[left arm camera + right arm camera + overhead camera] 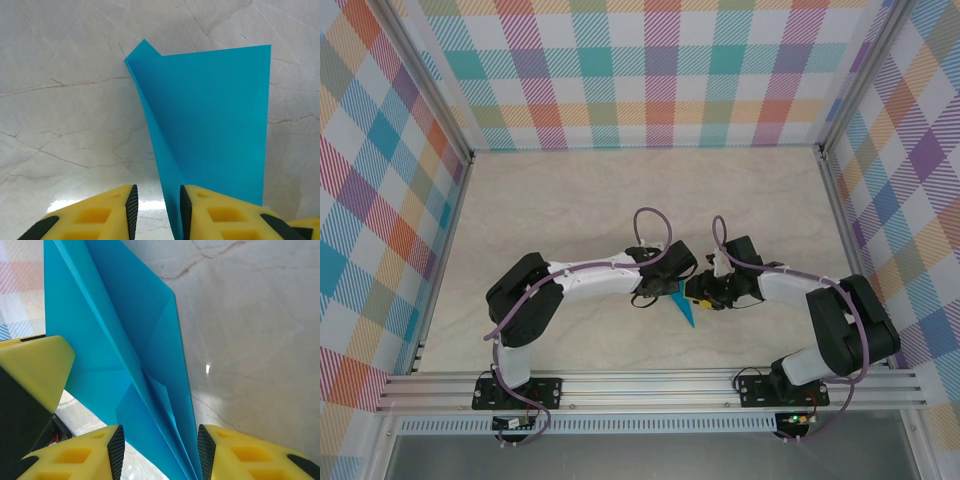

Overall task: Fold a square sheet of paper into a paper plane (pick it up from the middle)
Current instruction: Move the paper to the center of the table.

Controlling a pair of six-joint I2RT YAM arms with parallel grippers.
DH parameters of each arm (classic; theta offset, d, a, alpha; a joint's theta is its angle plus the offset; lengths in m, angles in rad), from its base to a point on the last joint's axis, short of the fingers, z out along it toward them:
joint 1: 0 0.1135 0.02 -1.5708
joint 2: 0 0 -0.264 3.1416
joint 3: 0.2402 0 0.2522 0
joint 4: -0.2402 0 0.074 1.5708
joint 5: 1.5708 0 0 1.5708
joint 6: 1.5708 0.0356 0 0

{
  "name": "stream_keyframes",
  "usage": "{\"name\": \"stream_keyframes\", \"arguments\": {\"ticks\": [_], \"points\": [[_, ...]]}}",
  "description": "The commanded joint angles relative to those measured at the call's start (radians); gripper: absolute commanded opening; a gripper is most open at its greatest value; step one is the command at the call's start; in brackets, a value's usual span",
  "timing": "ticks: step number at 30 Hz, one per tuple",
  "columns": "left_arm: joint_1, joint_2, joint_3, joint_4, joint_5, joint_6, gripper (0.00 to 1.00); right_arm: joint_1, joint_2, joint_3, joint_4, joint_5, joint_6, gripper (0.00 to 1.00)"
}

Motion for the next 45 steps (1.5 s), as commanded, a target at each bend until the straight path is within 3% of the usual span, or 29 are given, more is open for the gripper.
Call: {"name": "stream_keyframes", "arguments": {"ticks": [1,19,36,41,45], "points": [[0.002,-0.037,-0.019,-0.003,-0.026,0.002,0.3,0.019,0.035,0.037,0.036,-0.064,-0.039,0.45],[0.003,-0.057,-0.034,-0.008,-0.037,-0.003,0.3,0.09,0.067,0.06,0.013,-0.025,-0.085,0.44],[0.003,-0.099,-0.067,0.011,-0.022,-0.006,0.3,0.156,0.118,0.129,-0.102,0.171,-0.131,0.24],[0.003,-0.177,-0.124,0.052,-0.03,-0.008,0.3,0.196,0.12,0.171,-0.167,0.249,-0.136,0.11],[0.003,-0.29,-0.213,0.054,-0.093,-0.044,0.31,0.254,0.104,0.229,-0.253,0.385,-0.11,0.02]]}}
